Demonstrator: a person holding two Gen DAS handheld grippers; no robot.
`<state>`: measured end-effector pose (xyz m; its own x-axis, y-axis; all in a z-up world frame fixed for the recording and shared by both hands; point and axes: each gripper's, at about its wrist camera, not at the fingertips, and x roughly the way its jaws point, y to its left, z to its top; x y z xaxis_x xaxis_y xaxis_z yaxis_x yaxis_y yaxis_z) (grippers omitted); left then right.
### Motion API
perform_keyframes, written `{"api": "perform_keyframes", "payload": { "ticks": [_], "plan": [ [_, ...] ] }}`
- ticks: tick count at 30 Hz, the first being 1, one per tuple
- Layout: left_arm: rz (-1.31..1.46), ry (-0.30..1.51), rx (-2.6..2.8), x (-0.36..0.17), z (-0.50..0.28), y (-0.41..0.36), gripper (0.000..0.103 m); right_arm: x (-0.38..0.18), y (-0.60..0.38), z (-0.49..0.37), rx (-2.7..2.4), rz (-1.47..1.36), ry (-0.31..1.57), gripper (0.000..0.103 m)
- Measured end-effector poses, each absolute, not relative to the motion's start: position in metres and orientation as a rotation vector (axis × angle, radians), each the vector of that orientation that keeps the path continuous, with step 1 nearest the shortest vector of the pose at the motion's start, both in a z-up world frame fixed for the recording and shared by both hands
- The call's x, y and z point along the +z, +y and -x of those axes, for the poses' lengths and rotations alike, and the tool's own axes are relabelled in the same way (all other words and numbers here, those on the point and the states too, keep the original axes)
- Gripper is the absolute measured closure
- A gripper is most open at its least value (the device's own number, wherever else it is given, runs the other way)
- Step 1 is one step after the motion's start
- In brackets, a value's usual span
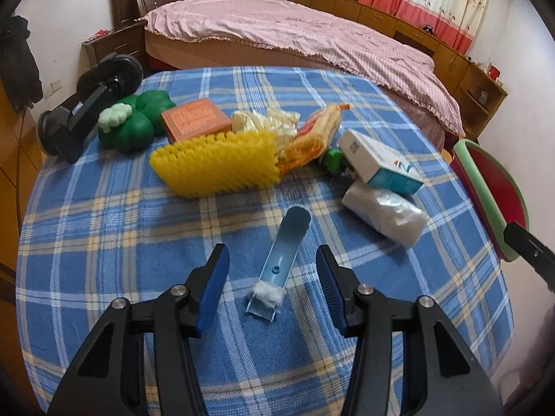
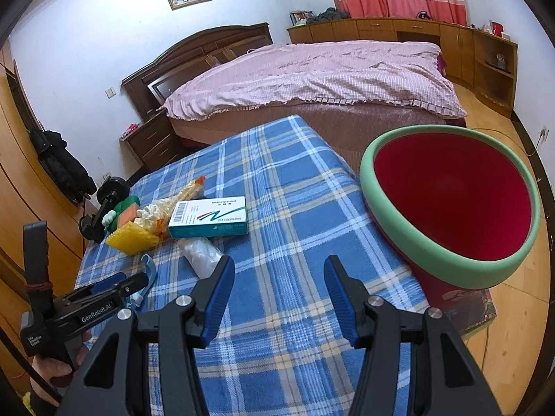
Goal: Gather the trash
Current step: 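Close the left tool on the blue plastic piece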
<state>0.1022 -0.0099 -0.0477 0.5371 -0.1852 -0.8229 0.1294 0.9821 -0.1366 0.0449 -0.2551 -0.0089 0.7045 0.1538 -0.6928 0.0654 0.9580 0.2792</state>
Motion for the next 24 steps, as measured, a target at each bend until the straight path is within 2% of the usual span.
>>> {"api": "perform_keyframes", "payload": {
  "ticks": [1, 4, 7, 12, 24],
  "plan": [
    [0.06, 0.99, -0.187, -0.049, -0.103, -0.01, 0.052, -0.01, -0.254, -0.046, 0.05, -0.294, 0.795, 0.046],
    [0.051, 1.011, -0.179, -0.056, -0.105, -0.01, 0.063, -0.014, -0.252, -0.051, 0.053, -0.293, 0.807, 0.046],
    [0.035, 1.004, -0.174, -0.057, -0.103, -0.01, 0.068, -0.016, -0.249, -0.054, 0.06, -0.288, 0.815, 0.046],
    [0.013, 0.994, -0.168, -0.057, -0.103, -0.011, 0.086, -0.019, -0.243, -0.06, 0.072, -0.279, 0.828, 0.046],
    [0.158, 0.951, -0.171, -0.044, -0.102, 0.006, 0.086, -0.034, -0.215, -0.085, 0.155, -0.224, 0.882, 0.044]
  ]
}}
